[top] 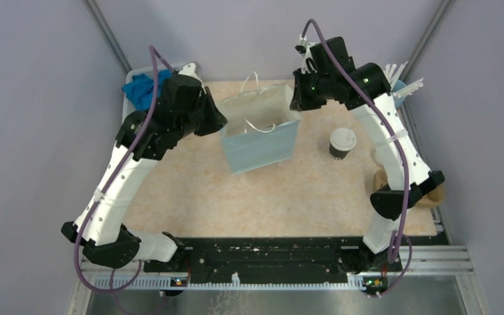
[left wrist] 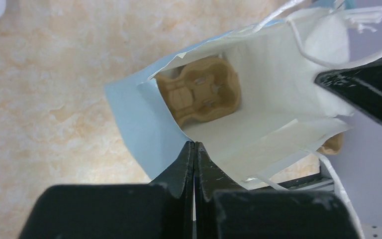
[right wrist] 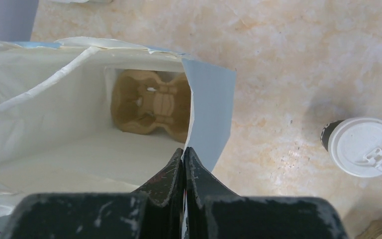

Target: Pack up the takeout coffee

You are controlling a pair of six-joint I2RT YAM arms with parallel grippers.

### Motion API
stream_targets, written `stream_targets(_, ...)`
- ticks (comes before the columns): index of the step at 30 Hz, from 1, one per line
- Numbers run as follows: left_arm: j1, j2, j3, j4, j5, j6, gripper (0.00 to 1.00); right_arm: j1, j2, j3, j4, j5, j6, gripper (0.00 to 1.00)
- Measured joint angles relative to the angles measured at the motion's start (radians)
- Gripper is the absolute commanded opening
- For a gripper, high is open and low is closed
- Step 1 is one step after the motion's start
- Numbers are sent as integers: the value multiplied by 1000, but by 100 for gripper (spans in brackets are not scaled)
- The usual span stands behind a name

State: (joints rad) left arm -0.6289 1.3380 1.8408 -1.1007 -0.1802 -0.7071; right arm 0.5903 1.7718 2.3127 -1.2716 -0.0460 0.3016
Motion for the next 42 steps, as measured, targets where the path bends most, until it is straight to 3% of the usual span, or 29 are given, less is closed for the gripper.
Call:
stream_targets(1, 0, -2, 22, -1, -2, 0, 0, 0, -9, -2, -2, -3, 7, 0)
stream_targets(4, 0, -17, 44, 1, -7, -3, 25, 0, -31, -39, 6, -8, 18, 3)
stream_targets(6, 0, -43, 3, 19, -13, -8, 39, 0, -42, -92, 21, -8, 24, 31)
stream_targets(10, 0, -104, -165, 27, -3, -15, 62, -3, -39, -206, 43, 12, 16, 61)
stream_targets(15, 0, -118, -227, 23, 7, -13, 76, -8, -22, -203, 17, 50, -13, 75)
stream_targets(20, 0, -174, -223, 23, 0, 0, 80, -9, -87, -246, 14, 55, -22, 77)
stream_targets(27, 0, -181, -236, 27, 30, 0, 69, -27, -233, -383, 13, 68, -22, 80)
stream_targets(31, 0, -144, -246, 27, 46, 5, 62, -80, -279, -391, 17, 85, -30, 86)
stream_targets(37, 0, -81, -245, 8, 49, 34, 63, -203, -366, -463, 30, 129, -53, 89)
stream_targets(42, 0, -16, -217, -37, 2, 64, 63, -263, -362, -536, 36, 164, -68, 98)
